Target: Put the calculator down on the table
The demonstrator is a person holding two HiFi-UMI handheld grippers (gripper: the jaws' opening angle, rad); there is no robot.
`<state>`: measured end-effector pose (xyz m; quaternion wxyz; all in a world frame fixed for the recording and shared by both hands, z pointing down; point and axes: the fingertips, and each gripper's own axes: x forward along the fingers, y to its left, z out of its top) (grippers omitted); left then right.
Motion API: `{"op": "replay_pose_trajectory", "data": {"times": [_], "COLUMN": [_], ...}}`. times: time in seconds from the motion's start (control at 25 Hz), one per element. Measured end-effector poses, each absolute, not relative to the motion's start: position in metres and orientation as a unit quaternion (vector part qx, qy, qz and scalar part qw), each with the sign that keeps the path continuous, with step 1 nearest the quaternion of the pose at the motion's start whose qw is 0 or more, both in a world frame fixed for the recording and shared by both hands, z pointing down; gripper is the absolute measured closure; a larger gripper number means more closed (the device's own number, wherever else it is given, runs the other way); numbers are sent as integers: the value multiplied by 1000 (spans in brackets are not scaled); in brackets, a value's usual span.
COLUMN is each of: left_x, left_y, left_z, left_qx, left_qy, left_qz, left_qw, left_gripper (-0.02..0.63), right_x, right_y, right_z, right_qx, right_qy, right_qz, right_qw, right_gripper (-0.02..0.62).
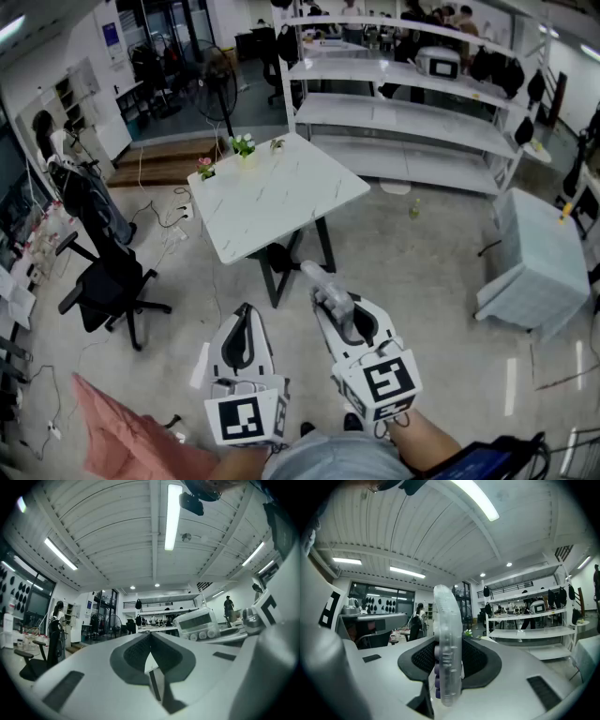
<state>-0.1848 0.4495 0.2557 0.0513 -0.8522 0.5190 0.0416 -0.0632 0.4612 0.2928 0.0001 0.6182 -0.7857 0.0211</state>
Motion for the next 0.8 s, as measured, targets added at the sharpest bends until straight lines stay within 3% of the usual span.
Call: {"op": "replay_pose_trajectory", "data": {"times": [0.8], "left_x": [-103], "left_y": [443], "left_z": [292], "left_qx": [-849], "left_qy": [527], "left_qz": [0], "left_qw": [31], "left_gripper": [598], "right_x": [19], "right_y": [453], "right_z": [332], "right_qx": [596], "right_qy": [-800], "right_qz": [68], "right_qw": [-9], "right_gripper": [451]}}
